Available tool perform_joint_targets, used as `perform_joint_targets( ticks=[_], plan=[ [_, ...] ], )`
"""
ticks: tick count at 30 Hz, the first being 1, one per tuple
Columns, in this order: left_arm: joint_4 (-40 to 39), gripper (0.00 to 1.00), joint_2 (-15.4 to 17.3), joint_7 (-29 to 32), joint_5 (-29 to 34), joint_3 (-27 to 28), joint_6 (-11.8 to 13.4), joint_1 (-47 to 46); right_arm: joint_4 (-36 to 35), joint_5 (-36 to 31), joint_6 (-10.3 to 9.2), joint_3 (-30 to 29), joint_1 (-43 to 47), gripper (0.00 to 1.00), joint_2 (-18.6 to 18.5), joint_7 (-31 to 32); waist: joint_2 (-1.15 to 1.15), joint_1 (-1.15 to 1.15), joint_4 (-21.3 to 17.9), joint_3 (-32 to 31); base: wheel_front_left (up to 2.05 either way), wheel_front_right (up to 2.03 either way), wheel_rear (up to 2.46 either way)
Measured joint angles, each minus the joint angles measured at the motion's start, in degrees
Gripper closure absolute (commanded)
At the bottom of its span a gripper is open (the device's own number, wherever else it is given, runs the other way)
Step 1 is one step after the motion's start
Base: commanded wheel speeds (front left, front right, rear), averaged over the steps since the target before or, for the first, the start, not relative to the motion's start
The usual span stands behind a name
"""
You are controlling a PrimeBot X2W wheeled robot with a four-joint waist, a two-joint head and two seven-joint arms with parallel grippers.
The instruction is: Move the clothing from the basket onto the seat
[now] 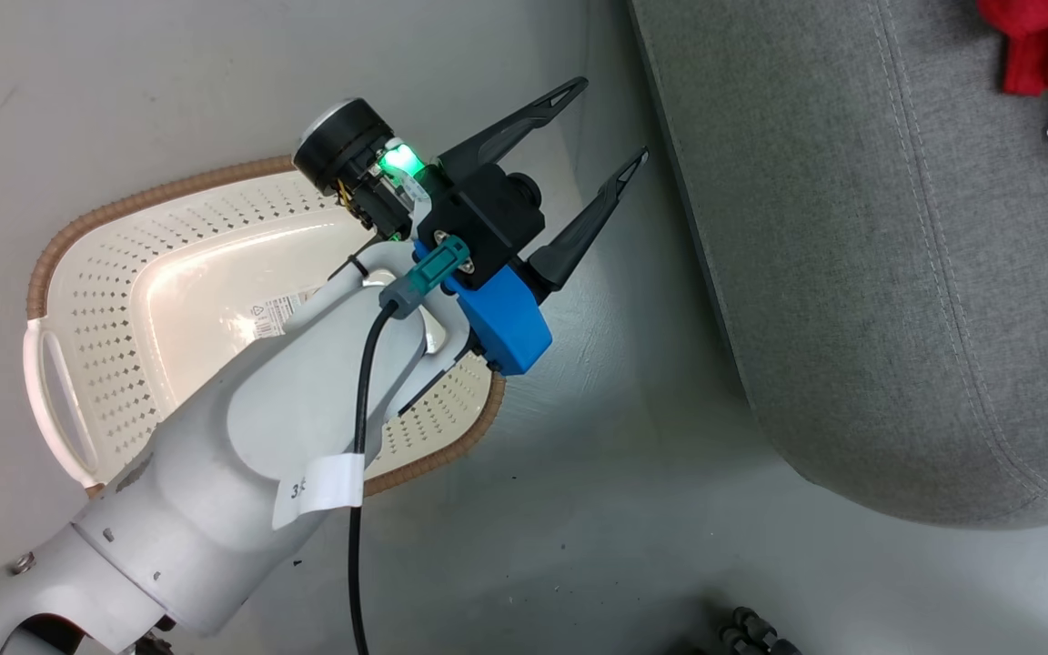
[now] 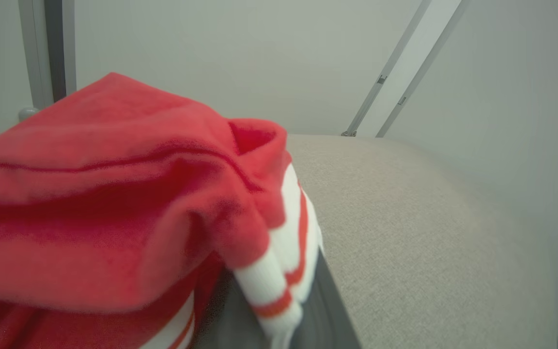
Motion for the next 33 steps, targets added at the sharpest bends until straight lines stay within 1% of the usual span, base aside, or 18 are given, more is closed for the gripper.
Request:
perform_joint_targets(
  ticks=[2,3,4,8,12,17,21,25,33],
  plan=[
    [0.0,0.0,0.0,0.0,-0.1,-0.1,0.1,-0.1,1.1,0.3,0.0,0.5,0.1,1.0,0.3,0.0,0.0,0.0,-0.1,-0.2,0.0,0.0,0.0],
    [0.1,0.0,0.0,0.0,-0.1,-0.2,0.1,-0.1,1.6,0.5,0.0,0.8,0.2,0.65,0.4,0.0,0.0,0.0,-0.1,-0.3,0.0,0.0,0.0],
    [0.1,0.0,0.0,0.0,-0.2,-0.3,0.2,-0.1,1.8,0.6,0.0,1.0,0.4,0.0,0.6,0.0,0.0,0.0,-0.2,-0.6,0.0,0.0,0.0],
    [0.4,0.0,-0.1,-0.4,-0.7,-0.4,0.2,0.5,0.8,1.1,0.0,1.7,2.7,0.0,0.6,0.0,0.0,0.0,-0.4,-2.0,0.0,0.0,0.0],
    [1.1,0.0,-0.8,-1.3,-1.3,-0.3,0.4,1.6,-2.1,0.5,0.0,2.5,7.8,0.0,0.7,0.0,0.0,-0.01,-0.5,-4.3,0.0,0.0,0.0],
    [2.1,0.0,-1.3,-2.1,-2.3,0.4,0.5,4.5,-6.3,-1.2,0.0,3.2,15.7,0.0,2.8,0.0,0.0,-0.01,-0.6,-8.5,0.0,0.0,0.0],
    [2.6,0.0,-1.4,-2.4,-3.2,1.7,0.9,7.8,-10.2,-1.6,0.0,4.1,20.4,0.0,3.6,0.0,0.0,-0.01,-0.5,-12.7,0.0,0.0,0.0],
    [0.7,0.0,-1.5,-2.5,-3.3,5.1,2.1,11.8,-14.2,-1.8,0.0,6.2,24.1,0.0,4.7,0.0,0.0,-0.01,-0.2,-17.3,0.0,0.0,0.0],
    [-3.8,0.0,-1.6,-2.5,-1.2,14.1,4.1,21.1,-19.5,-1.5,0.0,13.5,28.5,0.0,6.6,0.0,0.0,-0.02,2.3,-25.8,0.0,0.0,0.0]
  ],
)
